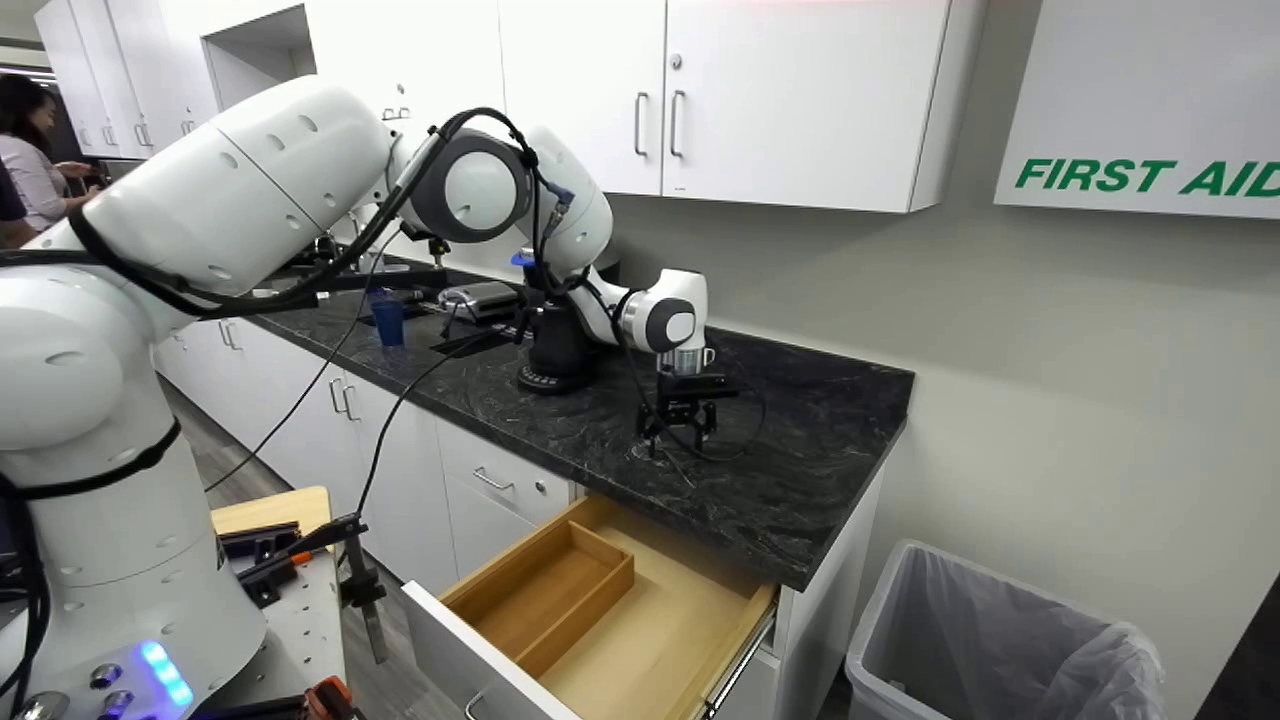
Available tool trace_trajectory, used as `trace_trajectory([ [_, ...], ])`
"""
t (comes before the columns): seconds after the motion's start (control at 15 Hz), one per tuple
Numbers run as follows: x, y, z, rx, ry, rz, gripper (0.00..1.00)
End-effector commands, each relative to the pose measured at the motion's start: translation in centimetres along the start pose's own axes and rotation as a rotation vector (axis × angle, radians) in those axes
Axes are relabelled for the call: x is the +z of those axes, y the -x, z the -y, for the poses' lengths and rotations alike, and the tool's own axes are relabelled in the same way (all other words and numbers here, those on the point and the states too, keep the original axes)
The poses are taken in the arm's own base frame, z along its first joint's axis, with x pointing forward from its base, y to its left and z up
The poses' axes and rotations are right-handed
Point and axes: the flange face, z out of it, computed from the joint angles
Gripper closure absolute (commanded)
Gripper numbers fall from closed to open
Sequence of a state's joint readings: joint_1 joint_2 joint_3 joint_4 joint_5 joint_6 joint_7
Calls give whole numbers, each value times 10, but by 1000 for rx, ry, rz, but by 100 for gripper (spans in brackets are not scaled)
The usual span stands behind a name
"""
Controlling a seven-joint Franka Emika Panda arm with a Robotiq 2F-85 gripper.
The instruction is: Pick the fork on the counter and put it in the open drawer
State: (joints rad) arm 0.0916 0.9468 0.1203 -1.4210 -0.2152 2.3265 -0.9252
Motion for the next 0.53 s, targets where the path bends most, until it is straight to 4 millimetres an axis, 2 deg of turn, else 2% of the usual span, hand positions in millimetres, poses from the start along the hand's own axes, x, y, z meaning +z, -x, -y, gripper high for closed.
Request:
trace_trajectory([
  [0.0,-13,14,10,13,10,1,15],
  [0.13,-15,17,10,12,14,2,3],
  [0.2,-18,18,11,12,17,3,11],
  [0.33,-22,21,12,14,19,4,3],
  [0.47,-26,25,13,16,18,0,31],
])
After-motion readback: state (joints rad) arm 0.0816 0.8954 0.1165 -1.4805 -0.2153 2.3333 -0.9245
